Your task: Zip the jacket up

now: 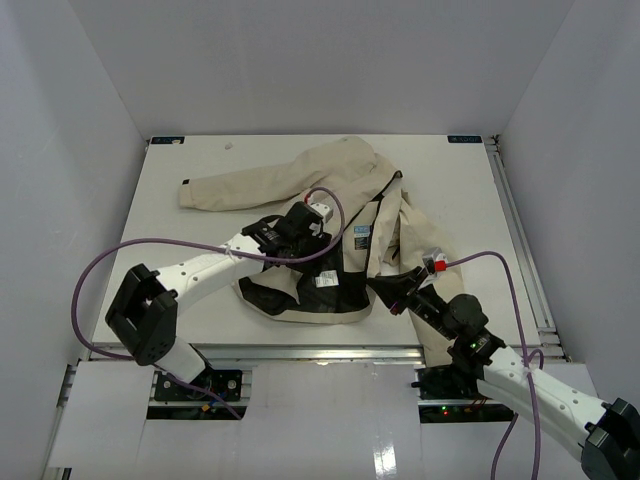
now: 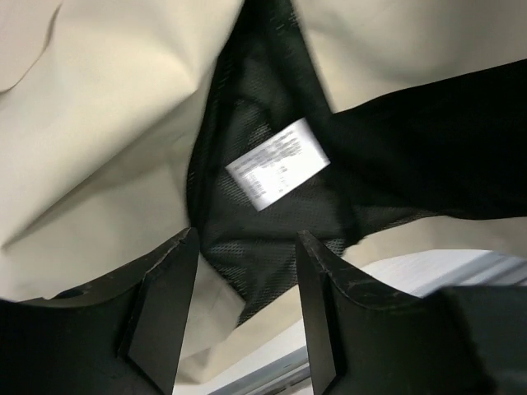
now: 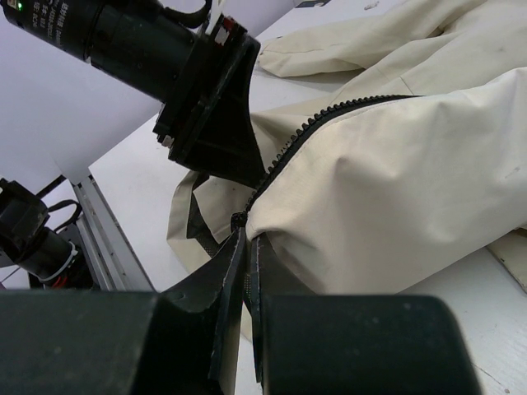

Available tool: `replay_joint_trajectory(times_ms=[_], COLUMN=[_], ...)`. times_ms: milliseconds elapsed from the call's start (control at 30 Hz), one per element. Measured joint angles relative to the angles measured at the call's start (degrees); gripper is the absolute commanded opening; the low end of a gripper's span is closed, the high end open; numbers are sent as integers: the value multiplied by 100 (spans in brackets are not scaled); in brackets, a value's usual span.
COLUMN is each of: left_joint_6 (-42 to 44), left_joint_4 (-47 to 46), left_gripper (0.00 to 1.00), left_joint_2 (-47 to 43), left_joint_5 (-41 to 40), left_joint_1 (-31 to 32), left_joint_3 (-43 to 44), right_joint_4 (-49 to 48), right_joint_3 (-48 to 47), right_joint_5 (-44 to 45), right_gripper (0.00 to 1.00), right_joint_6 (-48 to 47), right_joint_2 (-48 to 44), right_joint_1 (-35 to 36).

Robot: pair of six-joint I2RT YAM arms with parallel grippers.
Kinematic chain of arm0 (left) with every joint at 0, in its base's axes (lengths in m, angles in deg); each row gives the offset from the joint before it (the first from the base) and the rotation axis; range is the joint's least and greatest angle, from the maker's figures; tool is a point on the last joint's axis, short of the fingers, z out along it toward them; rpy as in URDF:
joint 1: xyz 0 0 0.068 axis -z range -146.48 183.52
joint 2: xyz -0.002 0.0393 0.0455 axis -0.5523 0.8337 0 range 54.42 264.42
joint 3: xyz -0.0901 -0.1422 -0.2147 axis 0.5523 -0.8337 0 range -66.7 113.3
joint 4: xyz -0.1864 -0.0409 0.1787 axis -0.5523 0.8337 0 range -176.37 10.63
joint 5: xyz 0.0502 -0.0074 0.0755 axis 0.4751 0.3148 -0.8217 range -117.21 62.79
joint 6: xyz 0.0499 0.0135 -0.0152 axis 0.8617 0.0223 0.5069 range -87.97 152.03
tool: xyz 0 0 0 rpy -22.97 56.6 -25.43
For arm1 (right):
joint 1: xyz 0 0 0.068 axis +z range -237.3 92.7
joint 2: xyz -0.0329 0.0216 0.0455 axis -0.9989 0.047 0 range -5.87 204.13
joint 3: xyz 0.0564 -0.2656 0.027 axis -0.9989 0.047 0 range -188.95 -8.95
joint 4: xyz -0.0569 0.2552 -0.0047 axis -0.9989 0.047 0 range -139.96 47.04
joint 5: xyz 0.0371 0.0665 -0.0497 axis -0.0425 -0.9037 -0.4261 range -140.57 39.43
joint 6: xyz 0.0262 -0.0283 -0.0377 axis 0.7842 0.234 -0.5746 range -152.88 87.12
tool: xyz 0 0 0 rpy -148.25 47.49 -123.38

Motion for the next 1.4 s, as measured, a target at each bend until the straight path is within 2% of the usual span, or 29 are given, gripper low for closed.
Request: replay_joint_trajectory(times_ms=[333, 600, 667, 700, 767, 900, 1033, 1067, 1100, 1167, 1267, 1400], left_joint_6=[-137, -109, -107, -104, -100, -94, -72, -70, -68, -58, -19, 36], left_joint_4=[1076, 1102, 1077, 1055, 976, 902, 828, 806, 757, 600, 353, 125], left_gripper=[62, 59, 53, 46, 24, 2, 0, 5, 15, 19, 2, 0], left_joint_2=[420, 909, 998, 1039, 1103, 1113, 977, 904, 812, 587, 278, 158], left_joint_5=[-1102, -1119, -1108, -1102, -1056, -959, -826, -776, -718, -576, -349, -171], left_joint_1=[125, 135, 135, 135, 135, 139, 142, 144, 146, 147, 146, 146], left_joint_3=[3, -160, -175, -184, -237, -281, -285, -287, -297, -326, -340, -340], right_joint_4=[0, 4, 10, 13, 30, 50, 65, 68, 73, 84, 107, 159], right_joint_3=[0, 0, 0, 0, 2, 2, 2, 2, 2, 2, 2, 2], right_joint_5=[-20, -20, -17, -17, -12, 17, 39, 44, 46, 47, 49, 55], right_gripper=[8, 8, 8, 8, 8, 8, 8, 8, 8, 8, 8, 8], right_joint_6=[4, 4, 4, 4, 4, 4, 3, 2, 2, 2, 2, 1], right_joint_2=[0, -12, -25, -31, -52, -72, -18, 12, 44, 109, 178, 181], right_joint_1=[-3, -4, -4, -4, -4, -4, -4, -4, -4, -4, -4, -4])
